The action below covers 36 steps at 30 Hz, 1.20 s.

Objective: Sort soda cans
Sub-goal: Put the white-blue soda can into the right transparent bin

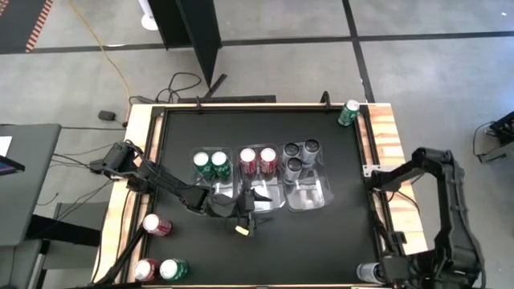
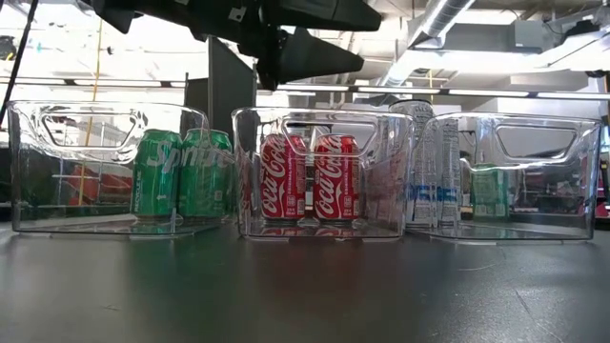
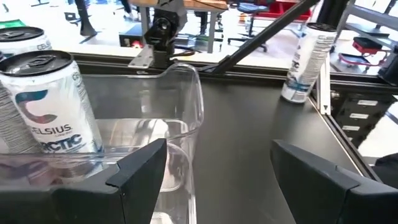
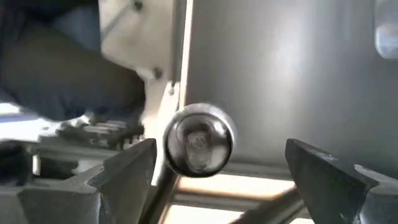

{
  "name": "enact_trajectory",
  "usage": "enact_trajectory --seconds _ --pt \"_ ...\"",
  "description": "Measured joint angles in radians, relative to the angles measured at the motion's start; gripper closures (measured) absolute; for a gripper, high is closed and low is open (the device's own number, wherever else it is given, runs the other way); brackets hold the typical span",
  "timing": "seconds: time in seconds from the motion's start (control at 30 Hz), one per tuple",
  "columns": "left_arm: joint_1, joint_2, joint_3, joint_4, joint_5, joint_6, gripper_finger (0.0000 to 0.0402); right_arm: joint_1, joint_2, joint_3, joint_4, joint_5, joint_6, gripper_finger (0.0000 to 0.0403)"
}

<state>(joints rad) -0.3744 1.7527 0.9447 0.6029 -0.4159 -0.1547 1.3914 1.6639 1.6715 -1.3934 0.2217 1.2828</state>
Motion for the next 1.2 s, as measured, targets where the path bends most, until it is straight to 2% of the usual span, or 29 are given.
enact_trajectory --seconds 0.27,0.63,0.8,0.93,1.07,1.2 --pt "0.01 0.0 0.0 -0.007 -0.02 -0.016 0.012 0.005 0.017 0.014 -0.024 -0.017 0.067 0.003" --pt "0.025 0.0 0.0 -0.006 -0.035 -0.041 0.012 -0.022 0.021 0.009 -0.087 0.01 0.05 0.003" --pt "0.026 0.0 0.0 -0.005 -0.041 -0.044 0.012 -0.107 0.055 0.001 -0.079 0.069 0.026 0.003" --pt "0.028 0.0 0.0 -0.005 -0.042 -0.044 0.012 -0.213 0.04 0.011 -0.095 0.072 -0.101 0.003" --pt "0.029 0.0 0.0 -0.007 -0.042 -0.029 0.012 -0.281 0.058 0.006 -0.063 0.039 -0.176 0.003" --pt "0.029 0.0 0.0 -0.006 -0.042 -0.016 0.012 -0.282 0.038 0.042 -0.069 -0.007 -0.191 0.003"
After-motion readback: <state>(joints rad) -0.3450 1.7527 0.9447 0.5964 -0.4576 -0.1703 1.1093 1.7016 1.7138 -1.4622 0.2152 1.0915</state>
